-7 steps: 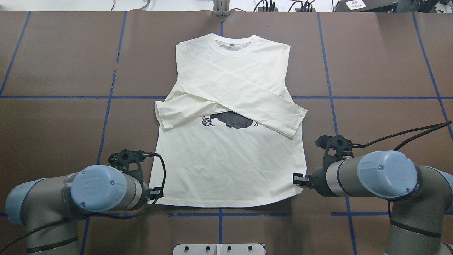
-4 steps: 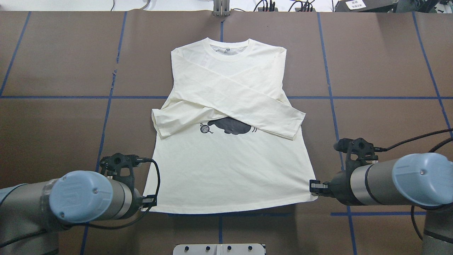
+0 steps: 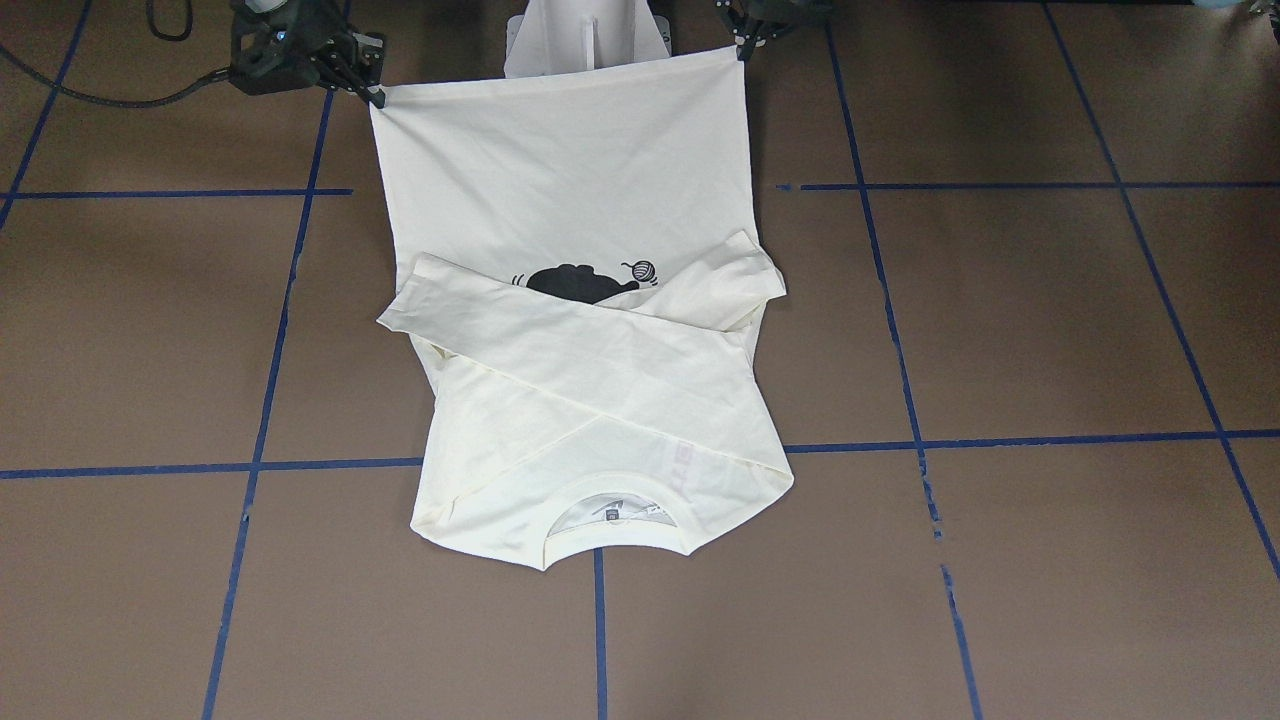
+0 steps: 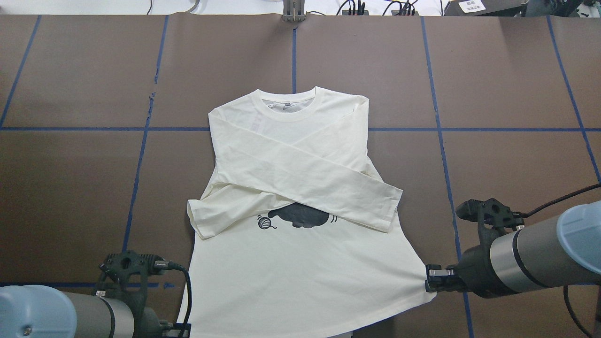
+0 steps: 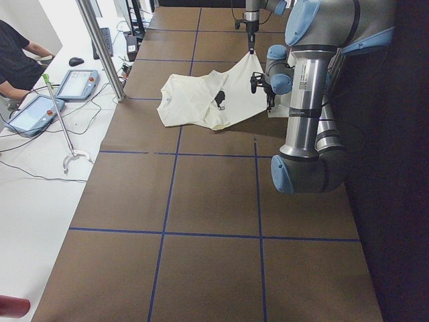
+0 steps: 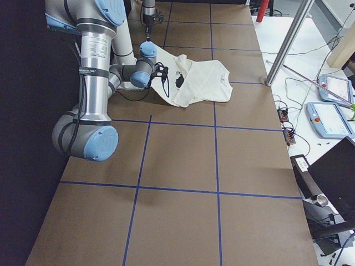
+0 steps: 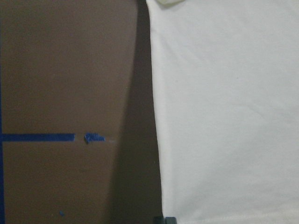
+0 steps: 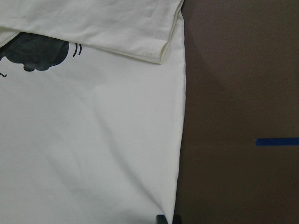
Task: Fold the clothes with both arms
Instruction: 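Lift the hem with both grippers and fold it toward the collar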
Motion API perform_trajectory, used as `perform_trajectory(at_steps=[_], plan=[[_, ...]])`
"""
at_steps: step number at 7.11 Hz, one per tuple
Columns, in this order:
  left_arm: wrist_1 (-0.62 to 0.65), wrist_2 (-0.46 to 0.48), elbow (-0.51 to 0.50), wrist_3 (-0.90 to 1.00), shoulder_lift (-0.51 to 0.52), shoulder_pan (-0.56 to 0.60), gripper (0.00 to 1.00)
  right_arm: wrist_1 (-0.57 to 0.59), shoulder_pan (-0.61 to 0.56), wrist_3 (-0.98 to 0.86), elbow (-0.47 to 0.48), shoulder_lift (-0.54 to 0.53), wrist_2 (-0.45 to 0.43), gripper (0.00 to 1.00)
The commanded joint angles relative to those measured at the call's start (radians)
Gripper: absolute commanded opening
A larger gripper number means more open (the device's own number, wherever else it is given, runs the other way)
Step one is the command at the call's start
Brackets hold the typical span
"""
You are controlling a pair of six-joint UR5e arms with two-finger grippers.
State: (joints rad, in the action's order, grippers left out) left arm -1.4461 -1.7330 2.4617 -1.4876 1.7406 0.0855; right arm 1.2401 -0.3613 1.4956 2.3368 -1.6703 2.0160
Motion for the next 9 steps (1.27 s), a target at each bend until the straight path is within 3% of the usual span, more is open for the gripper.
perform_trajectory(at_steps=[1,2,4,7,9], plan=[[0.001,-0.030,-0.006,0.041,0.028,0.079,0.00,-0.001,-0.090,-0.024,-0.101,0.114,0.013,0.00],[0.004,-0.033,-0.048,0.137,0.066,0.177,0.00,-0.001,-0.175,-0.087,-0.144,0.165,0.013,0.00],[-0.008,-0.095,-0.250,0.307,0.164,0.397,0.00,0.002,-0.334,-0.170,-0.225,0.242,0.027,0.00],[-0.016,-0.192,-0.458,0.487,0.291,0.673,0.00,0.004,-0.471,-0.213,-0.541,0.500,0.037,0.00],[-0.208,-0.192,-0.673,0.498,0.353,0.721,0.00,0.001,-0.511,-0.222,-0.742,0.643,0.035,0.00]])
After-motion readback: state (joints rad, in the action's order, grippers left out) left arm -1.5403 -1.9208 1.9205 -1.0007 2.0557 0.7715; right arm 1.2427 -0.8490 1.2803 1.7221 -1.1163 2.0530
